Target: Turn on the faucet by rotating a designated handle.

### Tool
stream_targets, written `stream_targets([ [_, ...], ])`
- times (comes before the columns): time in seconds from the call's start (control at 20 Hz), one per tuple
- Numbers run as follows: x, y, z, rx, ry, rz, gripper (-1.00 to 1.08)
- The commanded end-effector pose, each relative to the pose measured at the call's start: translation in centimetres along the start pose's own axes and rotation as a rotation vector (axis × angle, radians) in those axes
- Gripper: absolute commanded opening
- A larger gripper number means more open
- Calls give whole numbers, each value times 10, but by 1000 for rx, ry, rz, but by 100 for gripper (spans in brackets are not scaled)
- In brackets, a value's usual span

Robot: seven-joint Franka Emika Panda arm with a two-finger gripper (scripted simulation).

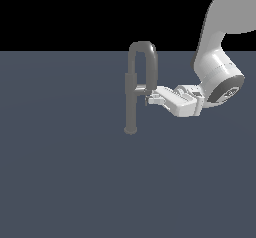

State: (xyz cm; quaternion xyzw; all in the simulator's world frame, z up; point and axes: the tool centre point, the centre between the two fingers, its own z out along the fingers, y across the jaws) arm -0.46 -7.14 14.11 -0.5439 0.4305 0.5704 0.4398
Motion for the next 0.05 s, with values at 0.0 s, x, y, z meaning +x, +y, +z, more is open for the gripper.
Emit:
stream_targets([
  [0.0, 27, -25, 4, 47, 37, -6, -100],
])
